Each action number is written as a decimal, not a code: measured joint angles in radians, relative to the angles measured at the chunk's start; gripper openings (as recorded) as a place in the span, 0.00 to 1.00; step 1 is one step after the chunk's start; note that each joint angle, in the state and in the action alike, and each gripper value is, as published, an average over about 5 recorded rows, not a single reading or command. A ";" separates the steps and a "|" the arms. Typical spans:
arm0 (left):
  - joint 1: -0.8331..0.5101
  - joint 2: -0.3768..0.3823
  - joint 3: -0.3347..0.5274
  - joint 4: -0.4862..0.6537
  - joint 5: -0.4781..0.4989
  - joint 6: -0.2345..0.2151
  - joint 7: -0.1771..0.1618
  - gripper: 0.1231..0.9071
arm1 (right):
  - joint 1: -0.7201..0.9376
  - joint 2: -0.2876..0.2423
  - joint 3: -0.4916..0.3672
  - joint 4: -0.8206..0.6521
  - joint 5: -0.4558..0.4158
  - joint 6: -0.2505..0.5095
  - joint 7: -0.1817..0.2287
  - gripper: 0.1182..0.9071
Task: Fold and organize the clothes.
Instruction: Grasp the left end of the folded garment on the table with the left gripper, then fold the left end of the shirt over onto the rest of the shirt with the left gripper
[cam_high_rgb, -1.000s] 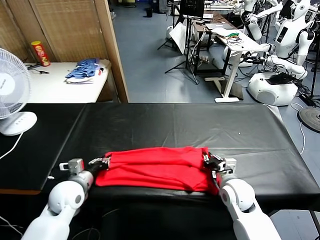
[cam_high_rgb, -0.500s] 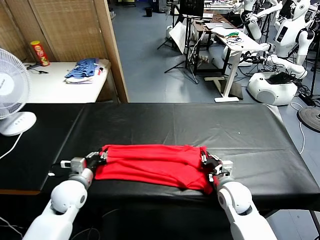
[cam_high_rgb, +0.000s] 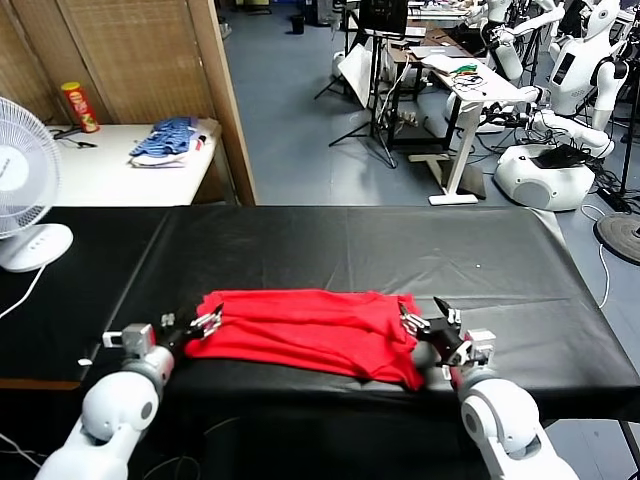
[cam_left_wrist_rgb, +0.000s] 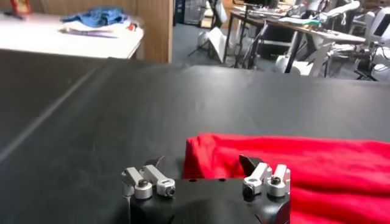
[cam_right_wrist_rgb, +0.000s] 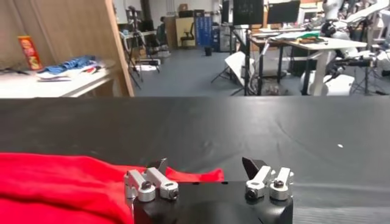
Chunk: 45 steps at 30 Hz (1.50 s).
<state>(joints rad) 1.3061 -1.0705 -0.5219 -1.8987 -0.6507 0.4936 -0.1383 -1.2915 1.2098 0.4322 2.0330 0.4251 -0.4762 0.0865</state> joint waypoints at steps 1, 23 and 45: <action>0.006 -0.004 0.000 0.001 0.000 0.000 0.000 0.86 | -0.001 0.000 0.001 0.002 -0.001 0.000 0.000 0.86; 0.016 0.000 0.003 0.026 0.211 -0.032 0.014 0.04 | -0.034 0.014 0.029 0.044 -0.038 0.012 0.004 0.86; 0.031 0.163 0.011 -0.197 0.098 0.051 -0.092 0.04 | -0.119 0.067 0.086 0.100 -0.081 0.015 0.010 0.86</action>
<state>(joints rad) 1.3372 -0.9078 -0.5106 -2.0953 -0.5523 0.5443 -0.2308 -1.4103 1.2768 0.5186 2.1327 0.3444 -0.4613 0.0960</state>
